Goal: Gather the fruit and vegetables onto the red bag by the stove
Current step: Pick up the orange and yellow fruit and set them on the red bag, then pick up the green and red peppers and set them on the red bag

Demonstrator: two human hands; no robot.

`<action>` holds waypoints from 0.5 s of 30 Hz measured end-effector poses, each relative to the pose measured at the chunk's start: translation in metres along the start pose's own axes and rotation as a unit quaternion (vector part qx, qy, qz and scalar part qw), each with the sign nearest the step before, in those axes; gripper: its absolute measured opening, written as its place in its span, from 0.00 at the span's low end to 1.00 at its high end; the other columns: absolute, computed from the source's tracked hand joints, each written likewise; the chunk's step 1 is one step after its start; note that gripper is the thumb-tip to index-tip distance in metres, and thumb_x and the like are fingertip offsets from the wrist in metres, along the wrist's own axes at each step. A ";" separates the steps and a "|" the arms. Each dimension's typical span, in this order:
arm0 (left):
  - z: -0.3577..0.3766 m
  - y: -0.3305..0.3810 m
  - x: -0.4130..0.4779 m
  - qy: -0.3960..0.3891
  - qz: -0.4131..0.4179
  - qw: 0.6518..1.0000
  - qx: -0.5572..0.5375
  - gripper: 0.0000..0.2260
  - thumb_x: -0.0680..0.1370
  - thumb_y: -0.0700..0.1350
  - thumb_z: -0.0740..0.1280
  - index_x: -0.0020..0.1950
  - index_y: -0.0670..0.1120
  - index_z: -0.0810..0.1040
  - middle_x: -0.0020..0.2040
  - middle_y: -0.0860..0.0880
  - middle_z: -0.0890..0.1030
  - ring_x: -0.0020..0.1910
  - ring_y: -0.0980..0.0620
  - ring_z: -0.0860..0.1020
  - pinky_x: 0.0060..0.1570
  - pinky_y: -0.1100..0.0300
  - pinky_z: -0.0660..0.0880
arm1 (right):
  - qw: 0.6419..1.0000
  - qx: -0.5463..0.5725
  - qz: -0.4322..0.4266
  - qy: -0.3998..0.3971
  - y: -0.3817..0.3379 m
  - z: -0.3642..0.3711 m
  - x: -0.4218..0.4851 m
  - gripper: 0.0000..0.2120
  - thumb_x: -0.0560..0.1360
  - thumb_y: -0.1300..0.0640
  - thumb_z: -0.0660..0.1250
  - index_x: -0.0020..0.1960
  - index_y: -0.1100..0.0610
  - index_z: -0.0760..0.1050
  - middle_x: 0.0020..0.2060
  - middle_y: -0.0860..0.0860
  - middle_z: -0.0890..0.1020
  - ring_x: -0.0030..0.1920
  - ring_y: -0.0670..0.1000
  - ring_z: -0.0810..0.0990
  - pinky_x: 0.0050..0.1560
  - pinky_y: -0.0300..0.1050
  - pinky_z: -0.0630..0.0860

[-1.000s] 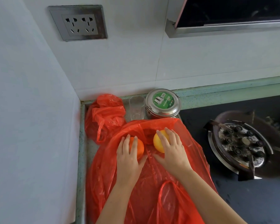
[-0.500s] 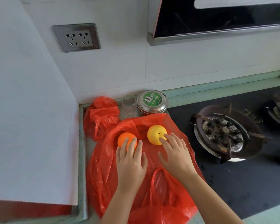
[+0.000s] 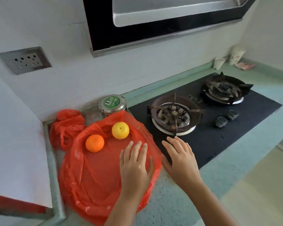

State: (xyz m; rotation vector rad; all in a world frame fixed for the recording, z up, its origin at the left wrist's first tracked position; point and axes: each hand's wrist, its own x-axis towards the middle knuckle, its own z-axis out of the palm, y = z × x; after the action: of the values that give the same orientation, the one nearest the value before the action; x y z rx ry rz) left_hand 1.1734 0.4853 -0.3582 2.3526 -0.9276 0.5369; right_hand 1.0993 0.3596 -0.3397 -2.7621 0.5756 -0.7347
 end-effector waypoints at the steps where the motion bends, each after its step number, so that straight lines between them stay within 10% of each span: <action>1: 0.000 0.011 -0.003 -0.002 0.012 1.000 -0.012 0.17 0.75 0.50 0.59 0.57 0.44 0.80 0.58 0.46 0.80 0.62 0.44 0.73 0.61 0.46 0.65 | 1.000 0.000 0.011 0.006 0.005 -0.010 -0.009 0.18 0.68 0.56 0.72 0.56 0.57 0.77 0.55 0.54 0.80 0.60 0.59 0.75 0.56 0.64 0.71; 15: -0.042 0.185 -0.081 -0.036 0.202 0.967 -0.150 0.18 0.74 0.49 0.58 0.55 0.42 0.80 0.55 0.44 0.81 0.59 0.43 0.74 0.57 0.42 0.70 | 0.973 -0.084 0.167 0.136 0.049 -0.164 -0.175 0.17 0.72 0.51 0.58 0.54 0.58 0.77 0.52 0.55 0.81 0.56 0.59 0.77 0.54 0.56 0.75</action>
State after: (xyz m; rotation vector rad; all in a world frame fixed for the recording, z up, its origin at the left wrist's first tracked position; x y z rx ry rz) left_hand 0.9797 0.4378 -0.3062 1.9293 -1.4293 0.4302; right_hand 0.8601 0.3715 -0.2899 -2.6204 1.1731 -1.0264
